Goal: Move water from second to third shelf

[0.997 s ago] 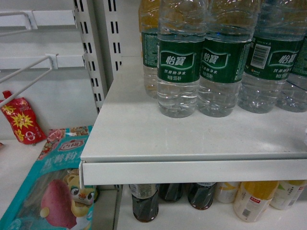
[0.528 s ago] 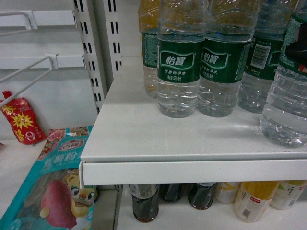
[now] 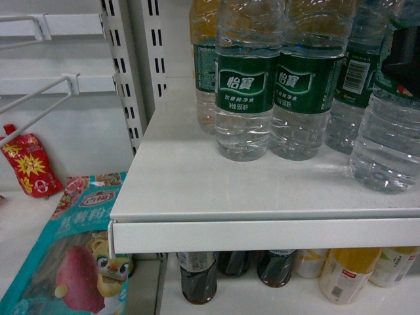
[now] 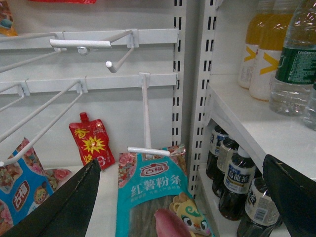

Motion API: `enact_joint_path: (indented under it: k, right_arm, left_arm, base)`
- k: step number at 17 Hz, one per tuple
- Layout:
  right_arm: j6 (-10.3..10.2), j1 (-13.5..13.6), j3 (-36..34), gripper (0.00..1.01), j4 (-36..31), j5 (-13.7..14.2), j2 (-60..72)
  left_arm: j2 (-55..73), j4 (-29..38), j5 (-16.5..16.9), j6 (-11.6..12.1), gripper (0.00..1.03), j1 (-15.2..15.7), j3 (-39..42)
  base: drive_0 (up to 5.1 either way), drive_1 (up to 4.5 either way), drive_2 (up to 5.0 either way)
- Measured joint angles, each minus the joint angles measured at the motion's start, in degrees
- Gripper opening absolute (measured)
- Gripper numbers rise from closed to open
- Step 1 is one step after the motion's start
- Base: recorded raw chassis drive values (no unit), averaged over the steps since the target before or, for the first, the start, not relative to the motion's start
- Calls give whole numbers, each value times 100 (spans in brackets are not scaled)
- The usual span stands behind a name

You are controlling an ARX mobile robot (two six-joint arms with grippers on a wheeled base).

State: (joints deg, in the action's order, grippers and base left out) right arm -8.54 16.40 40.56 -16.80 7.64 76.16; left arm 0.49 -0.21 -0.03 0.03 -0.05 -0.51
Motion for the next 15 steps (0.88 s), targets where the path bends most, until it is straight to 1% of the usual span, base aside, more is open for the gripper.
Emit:
enact_joint_path:
  k: [2, 5, 6, 7, 10, 15]
  right_arm:
    - [0, -48, 0, 68, -70, -17, -2]
    - [-2, -111, 22, 90, -140, -28, -138]
    - [-4, -120, 26, 100, -129, -48, -166]
    - [-4, -142, 26, 98, -116, -81, -166]
    - [-26, -140, 26, 98, 26, -131, -216]
    - [-70, -101, -105, 98, 155, -146, -750]
  left_arm:
    - [0, 2, 0, 0, 98, 0, 0]
    - [0, 2, 0, 0, 98, 0, 0]
    - [0, 0, 0, 0, 98, 0, 0]
    - [0, 2, 0, 0, 98, 0, 0]
    - [0, 0, 0, 0, 98, 0, 0]
    - [0, 0, 0, 0, 98, 0, 0]
  base:
    - [0, 0, 0]
    - [0, 0, 0]
    - [0, 0, 0]
    - [0, 0, 0]
    - [0, 0, 0]
    - [0, 0, 0]
